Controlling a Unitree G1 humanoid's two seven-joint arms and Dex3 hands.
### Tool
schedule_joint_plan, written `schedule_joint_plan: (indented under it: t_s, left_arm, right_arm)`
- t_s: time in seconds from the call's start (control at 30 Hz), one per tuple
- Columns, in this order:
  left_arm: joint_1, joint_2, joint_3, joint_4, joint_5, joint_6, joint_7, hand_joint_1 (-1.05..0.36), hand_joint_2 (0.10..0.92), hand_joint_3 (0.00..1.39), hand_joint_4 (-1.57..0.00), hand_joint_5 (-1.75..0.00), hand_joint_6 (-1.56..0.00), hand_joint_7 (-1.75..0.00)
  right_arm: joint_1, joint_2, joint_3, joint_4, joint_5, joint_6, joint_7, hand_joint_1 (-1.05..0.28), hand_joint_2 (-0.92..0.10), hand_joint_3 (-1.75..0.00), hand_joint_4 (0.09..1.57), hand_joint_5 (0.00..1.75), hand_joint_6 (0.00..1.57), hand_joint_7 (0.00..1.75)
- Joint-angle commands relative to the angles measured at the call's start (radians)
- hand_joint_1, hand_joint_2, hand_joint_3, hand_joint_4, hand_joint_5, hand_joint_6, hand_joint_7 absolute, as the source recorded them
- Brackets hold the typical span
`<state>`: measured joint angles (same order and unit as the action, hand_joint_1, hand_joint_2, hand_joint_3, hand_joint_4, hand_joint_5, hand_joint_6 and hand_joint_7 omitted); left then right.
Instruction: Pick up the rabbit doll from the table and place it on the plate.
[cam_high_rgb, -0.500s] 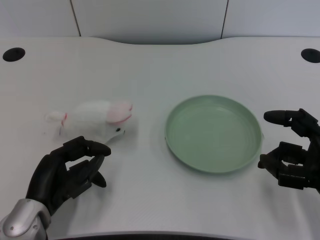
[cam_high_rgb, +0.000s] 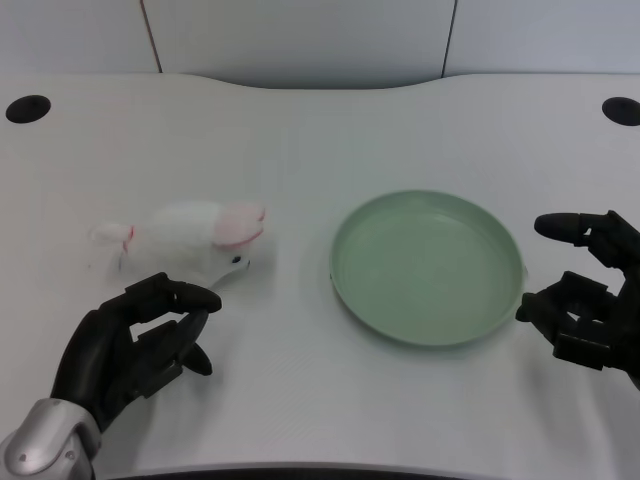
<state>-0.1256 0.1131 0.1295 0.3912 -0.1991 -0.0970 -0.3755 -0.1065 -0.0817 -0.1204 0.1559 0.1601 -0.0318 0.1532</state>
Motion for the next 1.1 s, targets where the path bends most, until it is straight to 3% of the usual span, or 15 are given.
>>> schedule_joint_plan:
  t_s: [0.03, 0.07, 0.2, 0.23, 0.27, 0.33, 0.43, 0.5, 0.57, 0.73, 0.87, 1.0, 1.03, 1.1]
  left_arm:
    - [0.009, 0.009, 0.013, -0.013, -0.012, 0.011, 0.012, -0.38, 0.921, 0.4, -0.66, -1.54, -0.65, -0.99]
    - [0.009, 0.011, 0.013, -0.015, -0.009, 0.011, 0.013, -0.39, 0.921, 0.4, -0.66, -1.54, -0.65, -0.99]
    - [0.018, 0.018, 0.008, -0.051, -0.011, 0.008, 0.0, -0.41, 0.921, 0.41, -0.63, -1.53, -0.62, -0.97]
    - [0.02, 0.018, 0.008, -0.057, -0.012, 0.012, 0.0, -0.41, 0.921, 0.42, -0.63, -1.53, -0.62, -0.96]
    - [0.019, 0.025, 0.012, -0.086, -0.032, 0.021, -0.022, -0.43, 0.921, 0.4, -0.62, -1.49, -0.6, -0.92]
    - [0.019, 0.034, 0.016, -0.126, -0.059, 0.036, -0.048, -0.45, 0.921, 0.38, -0.63, -1.28, -0.67, -0.58]
    - [0.008, 0.088, -0.008, -0.19, -0.01, -0.009, -0.074, -0.46, 0.921, 0.35, -0.66, -1.09, -0.71, -0.27]
    - [-0.003, 0.125, -0.02, -0.218, 0.017, -0.037, -0.093, -0.47, 0.921, 0.35, -0.67, -1.06, -0.72, -0.22]
    - [-0.018, 0.164, -0.032, -0.241, 0.044, -0.07, -0.115, -0.51, 0.921, 0.29, -0.58, -0.86, -0.64, -0.09]
    - [-0.109, 0.305, -0.076, -0.255, 0.214, -0.214, -0.124, -0.56, 0.918, 0.14, -0.38, -0.56, -0.49, 0.0]
    - [-0.178, 0.406, -0.116, -0.29, 0.41, -0.296, -0.077, -0.64, 0.921, 0.06, -0.13, -0.41, -0.31, 0.0]
    - [-0.196, 0.43, -0.13, -0.29, 0.469, -0.321, -0.048, -0.68, 0.921, 0.05, -0.06, -0.36, -0.26, 0.0]
    - [-0.252, 0.451, -0.157, -0.273, 0.542, -0.319, -0.034, -0.68, 0.921, 0.05, -0.05, -0.36, -0.26, 0.0]
    - [-0.341, 0.475, -0.199, -0.238, 0.648, -0.31, -0.013, -0.8, 0.921, 0.08, -0.01, -0.16, -0.11, -0.01]
  right_arm:
    - [0.009, 0.006, -0.023, -0.017, 0.025, 0.018, -0.012, 0.16, -0.56, -0.93, 0.75, 1.41, 0.55, 1.21]
    - [0.008, 0.006, -0.022, -0.016, 0.024, 0.018, -0.013, 0.15, -0.55, -0.94, 0.75, 1.42, 0.54, 1.22]
    - [0.01, 0.009, -0.024, -0.036, 0.038, 0.048, -0.014, 0.13, -0.54, -0.96, 0.72, 1.46, 0.51, 1.24]
    - [0.011, 0.01, -0.024, -0.038, 0.038, 0.05, -0.015, 0.13, -0.54, -0.96, 0.72, 1.47, 0.5, 1.25]
    - [0.009, 0.01, -0.024, -0.025, 0.034, 0.037, -0.014, 0.13, -0.53, -0.96, 0.72, 1.48, 0.5, 1.26]
    - [0.007, 0.011, -0.025, -0.008, 0.029, 0.021, -0.013, 0.13, -0.51, -0.97, 0.74, 1.48, 0.5, 1.27]
    - [0.009, 0.018, -0.022, -0.016, 0.026, 0.029, -0.022, 0.14, -0.51, -0.98, 0.75, 1.47, 0.5, 1.28]
    - [0.012, 0.02, -0.021, -0.021, 0.029, 0.032, -0.02, 0.15, -0.51, -0.98, 0.75, 1.47, 0.5, 1.28]
    - [0.015, 0.021, -0.02, -0.026, 0.032, 0.034, -0.016, 0.15, -0.52, -0.99, 0.74, 1.46, 0.5, 1.29]
    - [0.019, 0.025, -0.017, -0.028, 0.021, 0.02, -0.018, 0.18, -0.52, -0.99, 0.72, 1.45, 0.5, 1.29]
    - [0.017, 0.027, -0.018, -0.02, 0.022, 0.012, -0.015, 0.18, -0.51, -0.99, 0.72, 1.45, 0.5, 1.29]
    - [0.016, 0.03, -0.02, -0.019, 0.023, 0.012, -0.017, 0.18, -0.51, -1.0, 0.72, 1.45, 0.5, 1.29]
    - [0.018, 0.03, -0.018, -0.032, 0.02, 0.027, -0.023, 0.18, -0.51, -1.0, 0.72, 1.45, 0.5, 1.29]
    - [0.02, 0.028, -0.017, -0.045, 0.018, 0.045, -0.029, 0.22, -0.53, -0.99, 0.72, 1.45, 0.49, 1.28]
